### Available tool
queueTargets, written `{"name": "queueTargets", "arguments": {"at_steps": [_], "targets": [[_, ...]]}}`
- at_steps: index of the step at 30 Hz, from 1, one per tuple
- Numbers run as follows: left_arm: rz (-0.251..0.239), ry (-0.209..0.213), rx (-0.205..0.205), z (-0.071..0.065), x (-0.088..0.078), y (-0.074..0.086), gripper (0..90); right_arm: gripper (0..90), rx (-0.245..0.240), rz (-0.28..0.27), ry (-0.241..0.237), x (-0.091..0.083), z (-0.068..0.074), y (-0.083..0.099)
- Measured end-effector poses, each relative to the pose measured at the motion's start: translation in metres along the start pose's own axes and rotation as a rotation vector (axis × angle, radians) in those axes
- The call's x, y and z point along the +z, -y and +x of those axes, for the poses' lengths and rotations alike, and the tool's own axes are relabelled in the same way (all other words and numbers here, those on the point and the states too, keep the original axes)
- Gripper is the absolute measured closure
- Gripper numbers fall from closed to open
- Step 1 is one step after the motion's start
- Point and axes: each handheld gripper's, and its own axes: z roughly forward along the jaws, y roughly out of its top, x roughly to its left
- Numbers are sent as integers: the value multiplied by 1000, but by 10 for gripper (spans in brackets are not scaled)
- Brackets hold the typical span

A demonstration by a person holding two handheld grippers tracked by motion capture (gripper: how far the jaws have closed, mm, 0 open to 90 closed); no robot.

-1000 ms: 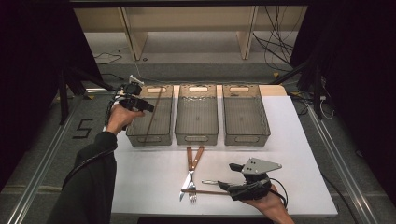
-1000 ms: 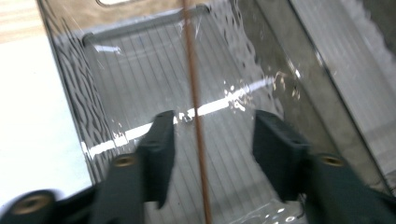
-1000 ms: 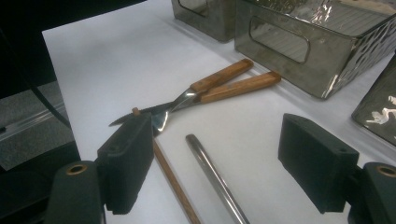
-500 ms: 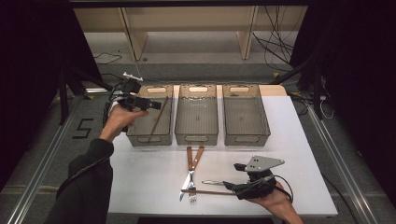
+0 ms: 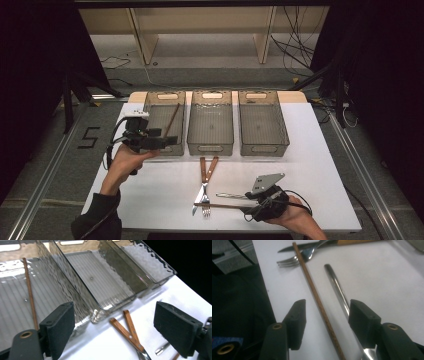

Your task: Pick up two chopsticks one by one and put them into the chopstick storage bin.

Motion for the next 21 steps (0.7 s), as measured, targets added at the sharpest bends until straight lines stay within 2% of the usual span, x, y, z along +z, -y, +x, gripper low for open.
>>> {"name": "queueTargets", "arguments": {"at_steps": [2,5,7,10,12,17,21], "targets": [[-21,19,-5,-3,-2,8,169,540,0,10,-2,2,1,0],[-31,39,1,-6,-3,20,169,586,-30,46,-1,8,4,0],[-15,31,10,-8,-1,25,168,614,-46,69,3,12,5,0],[-27,41,11,-11,1,32,168,643,-58,94,8,16,5,0],[-26,33,25,-13,4,37,168,677,-68,117,10,20,3,0],[-30,44,30,-18,7,47,167,701,-79,150,6,22,1,-2],[-30,43,40,-21,6,51,167,756,-96,167,-3,24,1,-6]]}}
